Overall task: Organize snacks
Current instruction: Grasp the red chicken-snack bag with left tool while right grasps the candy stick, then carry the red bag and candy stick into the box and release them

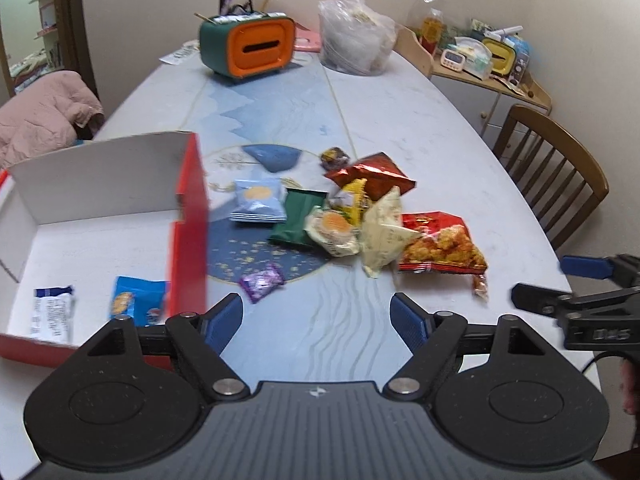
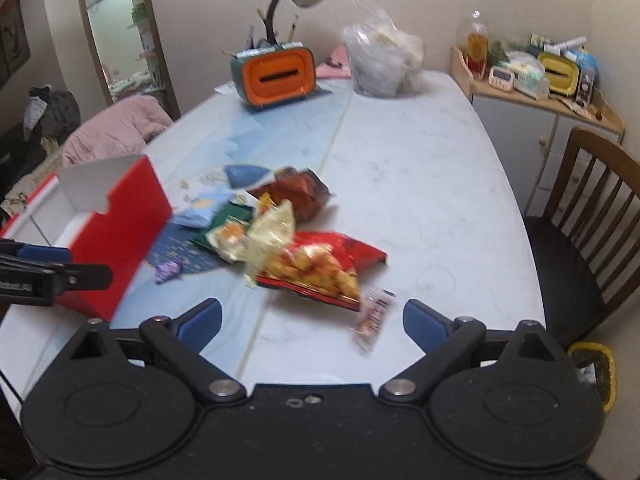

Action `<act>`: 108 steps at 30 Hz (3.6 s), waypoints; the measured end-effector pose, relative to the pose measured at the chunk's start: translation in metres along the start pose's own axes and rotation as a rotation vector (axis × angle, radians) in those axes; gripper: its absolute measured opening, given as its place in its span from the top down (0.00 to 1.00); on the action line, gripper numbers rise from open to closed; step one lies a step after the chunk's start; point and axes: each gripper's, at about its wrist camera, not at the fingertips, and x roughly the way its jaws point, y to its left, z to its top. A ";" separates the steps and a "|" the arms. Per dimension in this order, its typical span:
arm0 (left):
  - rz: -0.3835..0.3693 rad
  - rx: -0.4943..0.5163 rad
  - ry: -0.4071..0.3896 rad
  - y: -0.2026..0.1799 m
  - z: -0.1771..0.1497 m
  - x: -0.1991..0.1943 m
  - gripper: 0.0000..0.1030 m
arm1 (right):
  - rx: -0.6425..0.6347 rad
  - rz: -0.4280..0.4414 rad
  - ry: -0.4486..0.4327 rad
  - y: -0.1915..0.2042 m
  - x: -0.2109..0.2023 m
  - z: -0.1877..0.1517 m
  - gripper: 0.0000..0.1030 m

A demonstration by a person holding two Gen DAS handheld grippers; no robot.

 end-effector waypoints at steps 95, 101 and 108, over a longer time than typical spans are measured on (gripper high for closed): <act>-0.055 -0.121 0.082 0.026 0.048 -0.016 0.40 | -0.032 0.207 -0.016 0.063 -0.019 0.054 0.86; -0.013 -0.160 0.053 0.069 0.043 -0.038 0.40 | -0.089 0.259 -0.026 0.111 -0.013 0.067 0.86; 0.047 -0.197 0.024 0.116 0.038 -0.060 0.40 | -0.141 0.315 -0.037 0.165 -0.003 0.080 0.86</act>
